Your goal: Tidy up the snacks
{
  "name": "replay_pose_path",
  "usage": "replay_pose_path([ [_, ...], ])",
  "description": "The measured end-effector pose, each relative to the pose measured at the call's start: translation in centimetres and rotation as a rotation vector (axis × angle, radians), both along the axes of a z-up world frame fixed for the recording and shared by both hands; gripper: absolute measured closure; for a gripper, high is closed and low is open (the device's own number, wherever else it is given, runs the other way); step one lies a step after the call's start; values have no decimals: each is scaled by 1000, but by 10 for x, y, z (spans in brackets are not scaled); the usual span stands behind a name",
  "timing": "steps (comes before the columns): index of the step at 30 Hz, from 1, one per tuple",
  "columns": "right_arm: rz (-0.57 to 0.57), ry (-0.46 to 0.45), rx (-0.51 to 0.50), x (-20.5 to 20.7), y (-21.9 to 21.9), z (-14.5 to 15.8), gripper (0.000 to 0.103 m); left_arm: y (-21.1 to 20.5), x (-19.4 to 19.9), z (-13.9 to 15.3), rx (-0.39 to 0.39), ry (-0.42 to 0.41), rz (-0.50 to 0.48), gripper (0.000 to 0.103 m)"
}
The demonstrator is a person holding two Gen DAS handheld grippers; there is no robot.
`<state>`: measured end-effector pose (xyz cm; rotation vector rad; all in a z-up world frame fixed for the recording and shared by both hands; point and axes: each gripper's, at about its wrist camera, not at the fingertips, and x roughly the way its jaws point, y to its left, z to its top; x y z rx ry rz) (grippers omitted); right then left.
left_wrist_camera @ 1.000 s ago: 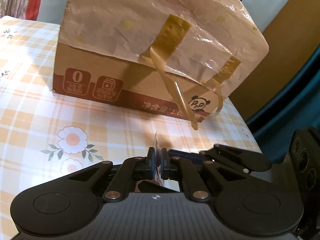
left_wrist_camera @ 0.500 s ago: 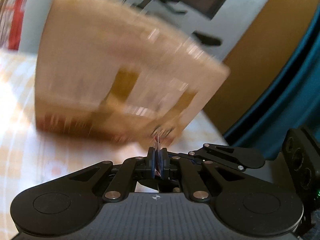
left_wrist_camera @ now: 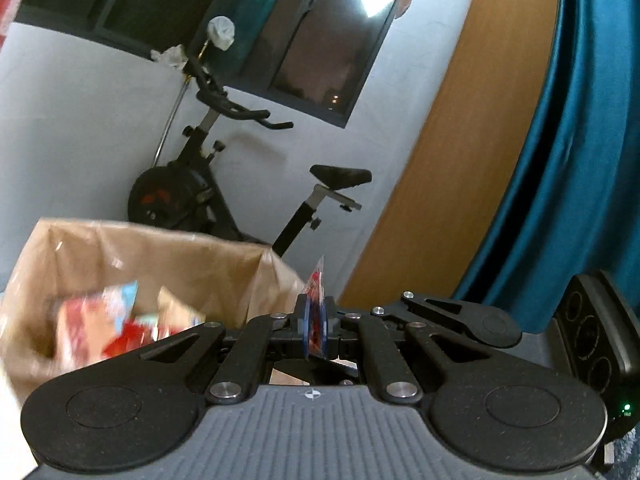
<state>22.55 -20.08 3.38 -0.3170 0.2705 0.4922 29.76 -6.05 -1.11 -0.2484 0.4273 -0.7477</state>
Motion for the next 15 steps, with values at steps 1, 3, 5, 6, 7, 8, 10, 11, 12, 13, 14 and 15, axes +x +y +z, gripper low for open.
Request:
replay_pose_path([
  [1,-13,-6,1,7,-3,4,67,-4,11,0,-4,-5,-17,95],
  [3,-38,-6,11,24,-9,7,67,-12,30,-3,-10,7,-31,95],
  [5,-66,13,11,42,-16,4,67,-20,53,-10,-8,64,-30,92],
  [6,-79,32,7,51,-18,1,67,-21,59,-11,15,72,-4,89],
  [7,-102,47,-1,58,-21,-3,67,-22,64,-11,43,73,21,75],
  [8,-121,60,-10,64,-23,-6,66,-24,68,-11,74,72,50,54],
  [10,-144,101,-17,72,-26,-13,65,-21,71,-10,123,55,110,36],
  [11,-150,114,-15,73,-28,-16,62,-20,70,-10,145,42,134,33],
  [12,-160,122,-13,74,-30,-18,56,-20,68,-10,177,33,157,31],
  [13,-167,125,-8,72,-33,-19,52,-18,67,-8,204,31,174,29],
  [14,-170,128,0,71,-36,-20,47,-16,66,-8,228,28,191,28],
  [15,-172,135,10,69,-39,-20,44,-14,63,-7,246,22,203,28],
])
